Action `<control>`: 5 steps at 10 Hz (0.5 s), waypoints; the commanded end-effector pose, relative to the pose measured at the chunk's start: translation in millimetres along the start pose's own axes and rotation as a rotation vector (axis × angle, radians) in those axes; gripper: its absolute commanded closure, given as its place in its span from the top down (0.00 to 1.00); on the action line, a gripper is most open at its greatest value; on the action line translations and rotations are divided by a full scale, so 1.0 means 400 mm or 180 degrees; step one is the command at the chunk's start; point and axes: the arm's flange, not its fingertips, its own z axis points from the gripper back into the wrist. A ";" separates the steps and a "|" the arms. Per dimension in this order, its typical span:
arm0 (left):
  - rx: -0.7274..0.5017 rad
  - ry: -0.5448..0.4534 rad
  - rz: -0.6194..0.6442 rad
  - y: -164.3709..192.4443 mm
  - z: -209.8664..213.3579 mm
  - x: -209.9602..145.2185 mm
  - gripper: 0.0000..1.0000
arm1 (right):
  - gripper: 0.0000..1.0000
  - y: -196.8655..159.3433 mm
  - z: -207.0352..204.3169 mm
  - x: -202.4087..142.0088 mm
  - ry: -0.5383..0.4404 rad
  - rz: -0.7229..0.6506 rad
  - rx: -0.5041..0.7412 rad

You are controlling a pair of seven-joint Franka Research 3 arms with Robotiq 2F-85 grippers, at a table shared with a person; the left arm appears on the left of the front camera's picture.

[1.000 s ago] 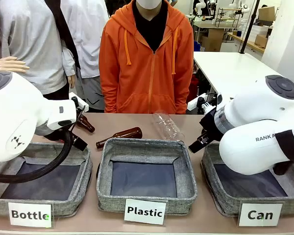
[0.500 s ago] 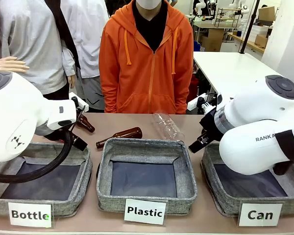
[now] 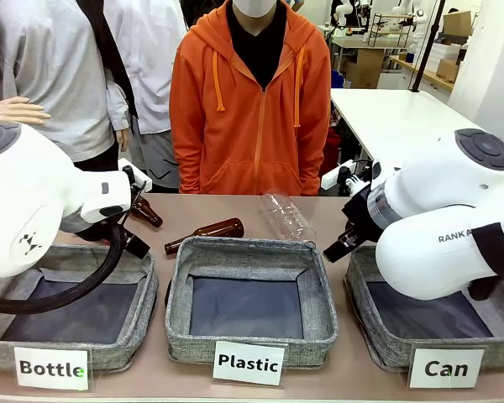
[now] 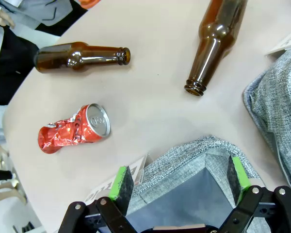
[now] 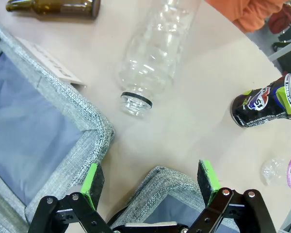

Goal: Sort the can waste into the basket.
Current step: Pick up the can waste from the table and place it in the right Fabric basket.

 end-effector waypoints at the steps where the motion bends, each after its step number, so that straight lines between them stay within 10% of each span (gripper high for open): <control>1: 0.0000 -0.0001 0.0000 0.000 0.000 0.000 1.00 | 1.00 0.000 0.000 0.000 -0.0001 -0.0002 0.0001; 5: 0.0000 -0.0001 0.0000 0.000 0.000 0.000 1.00 | 1.00 0.000 0.000 0.000 -0.0001 -0.0002 0.0001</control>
